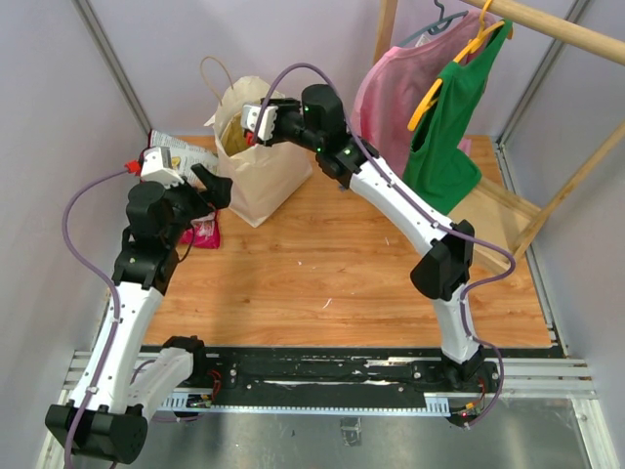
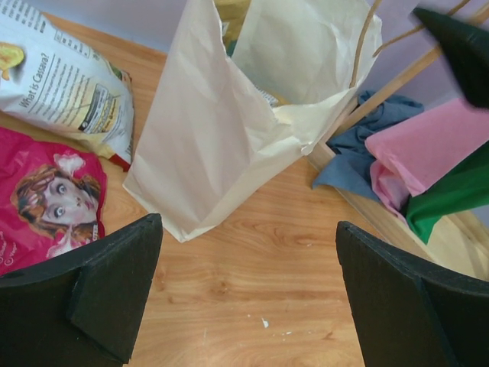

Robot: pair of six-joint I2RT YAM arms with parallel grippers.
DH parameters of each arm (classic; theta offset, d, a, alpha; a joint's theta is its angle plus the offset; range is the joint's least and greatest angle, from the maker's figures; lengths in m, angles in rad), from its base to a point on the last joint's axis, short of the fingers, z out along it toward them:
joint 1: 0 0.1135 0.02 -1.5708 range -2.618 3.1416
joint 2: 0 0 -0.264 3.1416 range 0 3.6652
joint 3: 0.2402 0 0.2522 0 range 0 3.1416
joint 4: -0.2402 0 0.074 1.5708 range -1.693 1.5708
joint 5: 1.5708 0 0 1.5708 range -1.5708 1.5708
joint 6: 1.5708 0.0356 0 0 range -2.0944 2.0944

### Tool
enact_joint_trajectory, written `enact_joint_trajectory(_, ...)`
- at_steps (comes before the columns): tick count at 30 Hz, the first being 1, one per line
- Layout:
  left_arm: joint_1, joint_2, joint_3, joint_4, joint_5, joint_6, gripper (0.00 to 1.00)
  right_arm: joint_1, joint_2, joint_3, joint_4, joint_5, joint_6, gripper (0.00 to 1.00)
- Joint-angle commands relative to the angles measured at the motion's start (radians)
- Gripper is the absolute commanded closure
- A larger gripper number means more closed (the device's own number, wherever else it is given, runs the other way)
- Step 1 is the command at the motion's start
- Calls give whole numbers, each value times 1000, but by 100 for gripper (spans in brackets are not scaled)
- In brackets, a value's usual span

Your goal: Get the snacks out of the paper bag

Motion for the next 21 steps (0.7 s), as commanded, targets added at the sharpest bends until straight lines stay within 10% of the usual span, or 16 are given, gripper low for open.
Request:
enact_joint_trajectory(1,6,-8,-40,18,24,-13,0,18,-46,-5,72,50,-26,72)
enact_joint_trajectory(5,6,-10,-56,29,32,-25,0,32,-126,-145,178,123,-28,99)
enact_joint_trajectory(21,6,-15,-116,90,46,-70,0,38,-773,-1283,645,306,447,99)
